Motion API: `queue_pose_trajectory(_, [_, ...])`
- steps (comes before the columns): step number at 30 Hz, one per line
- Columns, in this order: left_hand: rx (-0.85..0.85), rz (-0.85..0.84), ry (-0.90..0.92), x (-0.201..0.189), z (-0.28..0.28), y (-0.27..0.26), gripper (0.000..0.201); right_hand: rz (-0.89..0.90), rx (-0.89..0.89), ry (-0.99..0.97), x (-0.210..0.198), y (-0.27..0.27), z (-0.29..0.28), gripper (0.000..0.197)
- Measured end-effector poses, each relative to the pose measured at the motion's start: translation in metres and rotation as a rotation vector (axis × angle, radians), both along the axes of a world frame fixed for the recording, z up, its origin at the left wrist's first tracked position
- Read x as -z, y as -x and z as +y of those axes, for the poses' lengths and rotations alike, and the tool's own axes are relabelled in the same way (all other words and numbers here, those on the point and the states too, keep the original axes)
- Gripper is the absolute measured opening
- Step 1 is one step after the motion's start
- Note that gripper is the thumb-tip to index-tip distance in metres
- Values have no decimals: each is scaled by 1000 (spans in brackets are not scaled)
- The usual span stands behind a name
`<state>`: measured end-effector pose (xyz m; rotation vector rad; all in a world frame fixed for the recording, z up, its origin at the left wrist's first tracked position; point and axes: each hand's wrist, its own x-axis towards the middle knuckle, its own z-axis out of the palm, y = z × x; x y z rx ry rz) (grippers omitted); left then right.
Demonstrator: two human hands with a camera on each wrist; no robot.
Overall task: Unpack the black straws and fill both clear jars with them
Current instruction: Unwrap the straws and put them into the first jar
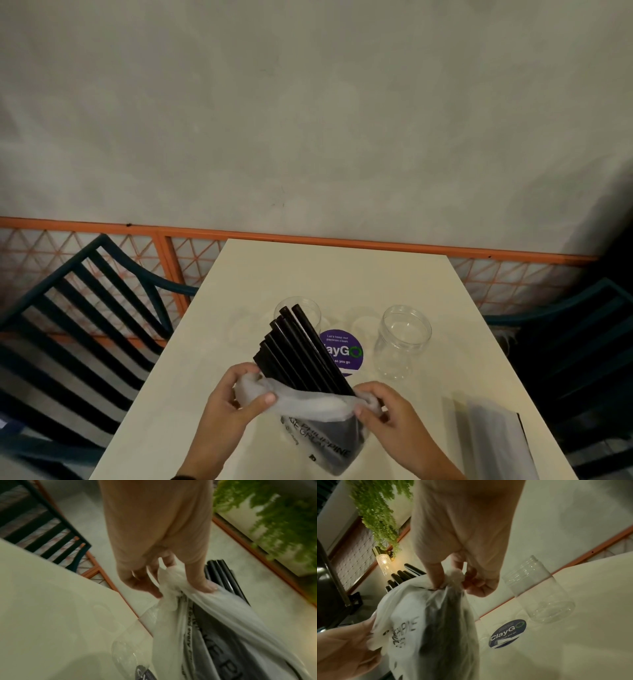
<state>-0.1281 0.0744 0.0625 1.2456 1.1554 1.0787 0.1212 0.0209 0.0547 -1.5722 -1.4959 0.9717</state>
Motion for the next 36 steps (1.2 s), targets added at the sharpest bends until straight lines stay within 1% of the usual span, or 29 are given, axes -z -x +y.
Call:
queue_pose_trajectory(2, [-25,129,-62,0,-1,-4,35,55,87,14,-3,0,2,14])
queue_pose_trajectory(3, [-42,159,-77,1,-2,-7,37,70,123,21,-3,0,3,11])
queue_pose_trajectory(4, [-61,172,-88,1,-4,-12,38,72,159,26,-1,1,5,11])
queue_pose_trajectory(7, [-124,176,-127,-2,-8,-29,38,43,268,3,4,6,11,24])
queue_pose_trajectory(9, [-166,169,-135,-3,-10,-38,38,48,308,-25,7,12,12,30])
queue_pose_trajectory(11, [-221,153,-145,-5,-10,-43,38,76,256,-62,5,18,9,29])
queue_pose_trajectory(13, [-280,122,-157,-8,-8,-43,34,158,141,-59,0,24,5,22])
queue_pose_trajectory(15, [-307,102,-152,-8,-7,-43,33,204,101,-25,0,27,4,30])
queue_pose_trajectory(16, [-309,104,-145,-7,-7,-43,33,190,132,-20,2,27,5,32])
queue_pose_trajectory(19, [-270,140,-158,-3,-10,-46,37,149,267,-60,3,26,12,16])
queue_pose_trajectory(20, [-250,152,-178,-3,-11,-47,37,152,306,-69,4,25,14,14])
queue_pose_trajectory(24, [-117,134,-254,-6,-19,-49,34,126,404,-77,3,18,20,11])
queue_pose_trajectory(26, [-97,168,-314,-6,-22,-51,34,110,430,-96,2,18,22,14])
queue_pose_trajectory(29, [-174,281,-374,-1,-20,-52,41,121,377,-117,1,21,18,15])
queue_pose_trajectory(32, [-230,326,-386,-3,-19,-53,48,228,215,-58,-2,27,10,13])
queue_pose_trajectory(34, [-223,300,-340,-5,-21,-54,49,316,146,2,0,28,7,28])
queue_pose_trajectory(35, [-215,274,-300,-5,-22,-55,47,325,137,17,3,28,7,37])
queue_pose_trajectory(36, [-210,256,-269,-5,-23,-57,46,316,149,20,3,27,7,41])
